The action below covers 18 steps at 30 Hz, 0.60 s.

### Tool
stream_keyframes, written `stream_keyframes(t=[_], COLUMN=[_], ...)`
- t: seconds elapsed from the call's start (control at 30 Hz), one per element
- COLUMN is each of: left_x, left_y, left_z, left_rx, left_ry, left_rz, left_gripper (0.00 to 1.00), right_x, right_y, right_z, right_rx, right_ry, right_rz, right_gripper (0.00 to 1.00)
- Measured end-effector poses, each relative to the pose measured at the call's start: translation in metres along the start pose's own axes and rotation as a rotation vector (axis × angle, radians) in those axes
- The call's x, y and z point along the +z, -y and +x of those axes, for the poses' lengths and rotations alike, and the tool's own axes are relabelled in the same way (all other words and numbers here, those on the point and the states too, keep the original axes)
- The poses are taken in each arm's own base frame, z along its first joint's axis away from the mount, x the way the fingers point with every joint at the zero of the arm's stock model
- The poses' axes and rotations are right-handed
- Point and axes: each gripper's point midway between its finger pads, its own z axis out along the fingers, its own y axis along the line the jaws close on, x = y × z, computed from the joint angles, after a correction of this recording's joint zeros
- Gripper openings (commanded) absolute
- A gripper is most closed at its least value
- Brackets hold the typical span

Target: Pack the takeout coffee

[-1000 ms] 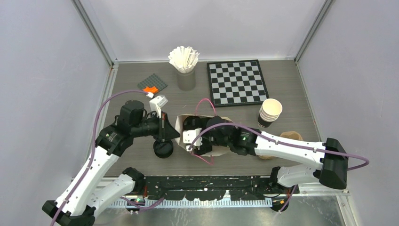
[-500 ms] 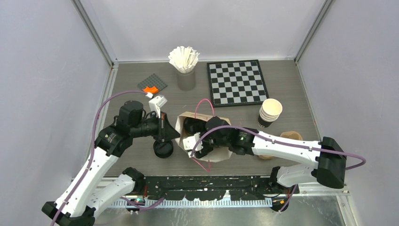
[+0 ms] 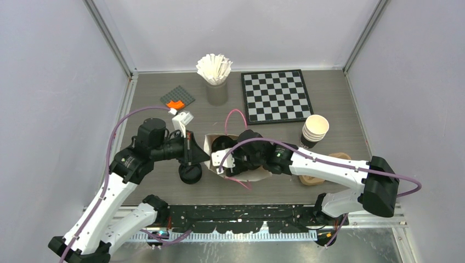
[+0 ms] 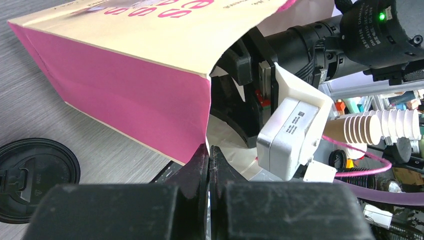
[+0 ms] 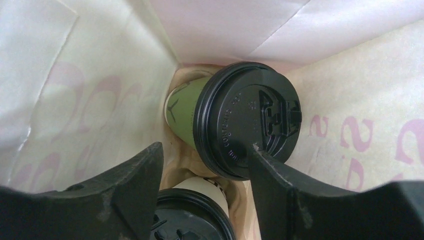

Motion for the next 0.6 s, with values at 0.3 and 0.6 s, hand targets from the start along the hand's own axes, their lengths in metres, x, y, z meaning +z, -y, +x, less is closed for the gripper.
stream_keyframes(t=[0.3, 0.6], left_x=[-0.001, -0.002], left_y=[0.001, -0.001], left_z=[0.001, 0.006], left_rx=[-0.005, 0.003], left_ry=[0.004, 0.0], left_rz=[0.002, 0.006], left_gripper=[0.0, 0.0], right_x=[0.001, 0.0], right_y=[0.001, -0.011], right_z=[0.003, 0.005], right_rx=[-0.002, -0.028], right_ry=[-0.008, -0.003], right_rz=[-0.001, -0.06], right_gripper=[0.49, 0.89])
